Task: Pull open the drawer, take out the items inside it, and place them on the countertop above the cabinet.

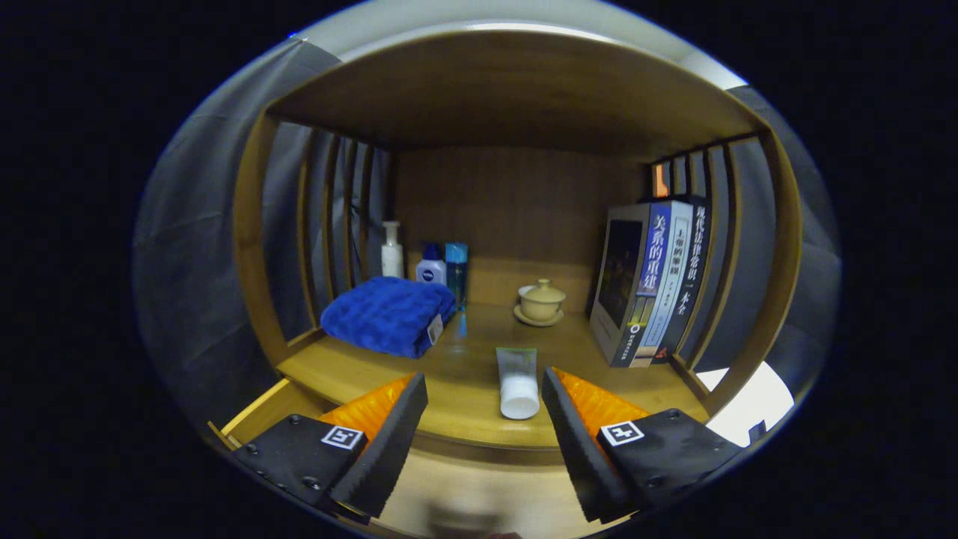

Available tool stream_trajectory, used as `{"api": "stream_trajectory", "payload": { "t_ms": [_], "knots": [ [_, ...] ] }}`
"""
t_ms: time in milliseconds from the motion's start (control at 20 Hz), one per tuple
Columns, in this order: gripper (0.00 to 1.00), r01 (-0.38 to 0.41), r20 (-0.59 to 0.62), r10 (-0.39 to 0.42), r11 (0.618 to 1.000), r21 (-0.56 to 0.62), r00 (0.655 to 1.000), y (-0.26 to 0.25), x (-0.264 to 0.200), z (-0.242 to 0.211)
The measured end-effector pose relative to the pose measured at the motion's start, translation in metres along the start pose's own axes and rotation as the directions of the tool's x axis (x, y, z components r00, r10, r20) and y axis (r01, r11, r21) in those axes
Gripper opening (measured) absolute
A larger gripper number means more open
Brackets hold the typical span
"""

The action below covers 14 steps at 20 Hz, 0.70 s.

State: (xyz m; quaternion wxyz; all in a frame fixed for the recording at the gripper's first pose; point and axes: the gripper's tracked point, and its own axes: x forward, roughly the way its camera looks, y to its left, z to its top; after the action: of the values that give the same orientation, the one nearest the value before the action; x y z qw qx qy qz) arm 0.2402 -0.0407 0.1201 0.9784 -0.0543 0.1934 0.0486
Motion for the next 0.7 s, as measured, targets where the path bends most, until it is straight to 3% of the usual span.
{"api": "stream_trajectory", "payload": {
  "t_ms": [400, 700],
  "knots": [
    [0.99, 0.010, 0.160, -0.009, 1.000, -0.011, 0.987, 0.026, -0.079, -0.009],
    [0.99, 0.015, 0.204, -0.002, 0.998, -0.064, 0.979, 0.046, -0.112, -0.044]
  ]
}}
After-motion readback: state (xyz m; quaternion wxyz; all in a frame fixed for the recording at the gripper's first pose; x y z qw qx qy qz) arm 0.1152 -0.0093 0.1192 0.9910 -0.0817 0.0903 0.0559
